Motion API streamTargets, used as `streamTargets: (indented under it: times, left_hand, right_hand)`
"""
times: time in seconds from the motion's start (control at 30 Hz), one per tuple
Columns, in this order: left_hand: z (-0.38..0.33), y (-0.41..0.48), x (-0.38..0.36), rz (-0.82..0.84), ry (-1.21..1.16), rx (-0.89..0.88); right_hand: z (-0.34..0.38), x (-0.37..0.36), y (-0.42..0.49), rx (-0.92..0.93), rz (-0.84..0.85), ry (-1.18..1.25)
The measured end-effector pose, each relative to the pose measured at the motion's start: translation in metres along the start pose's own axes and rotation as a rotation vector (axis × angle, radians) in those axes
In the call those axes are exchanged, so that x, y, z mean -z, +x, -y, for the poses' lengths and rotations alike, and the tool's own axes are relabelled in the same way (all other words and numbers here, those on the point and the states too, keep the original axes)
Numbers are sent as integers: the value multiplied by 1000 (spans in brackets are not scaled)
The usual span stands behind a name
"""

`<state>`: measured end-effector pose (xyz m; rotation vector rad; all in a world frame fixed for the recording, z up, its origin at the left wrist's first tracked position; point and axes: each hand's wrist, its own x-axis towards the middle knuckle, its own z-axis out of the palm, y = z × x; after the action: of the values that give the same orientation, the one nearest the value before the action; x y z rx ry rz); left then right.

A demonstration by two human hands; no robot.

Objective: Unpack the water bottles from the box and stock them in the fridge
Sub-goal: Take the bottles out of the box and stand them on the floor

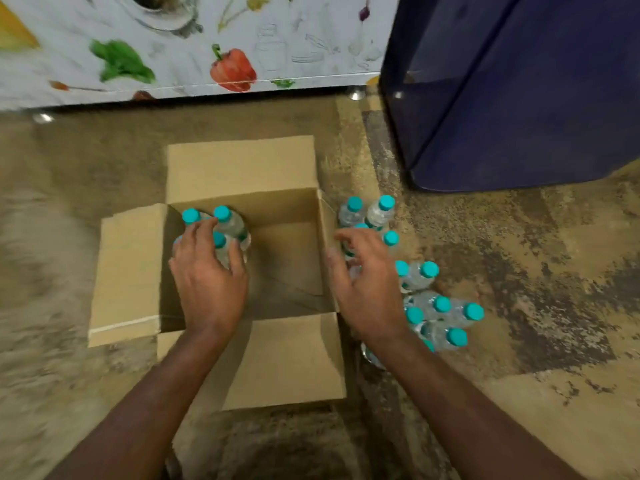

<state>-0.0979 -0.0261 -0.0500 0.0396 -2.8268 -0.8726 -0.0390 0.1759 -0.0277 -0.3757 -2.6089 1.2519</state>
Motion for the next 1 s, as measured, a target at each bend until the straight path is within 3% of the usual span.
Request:
streamTargets:
  times: [0.17,0.47,0.7,0.83,1.0]
  left_hand:
    - [48,18,2,122,92,89]
    - [66,46,-7,270,95,-59]
    - [72,59,-23,386,-106,-10]
    - [70,56,-28,372,-129,13]
    - [65,50,-32,365,-112,56]
  right_hand:
    - [36,-75,19,127,245,-166]
    - [56,-155,59,146,462,-259]
    - [54,-176,87,198,697,-476]
    - [49,-181,89,267,645,-556]
    - [38,-174,88,210,500,-505]
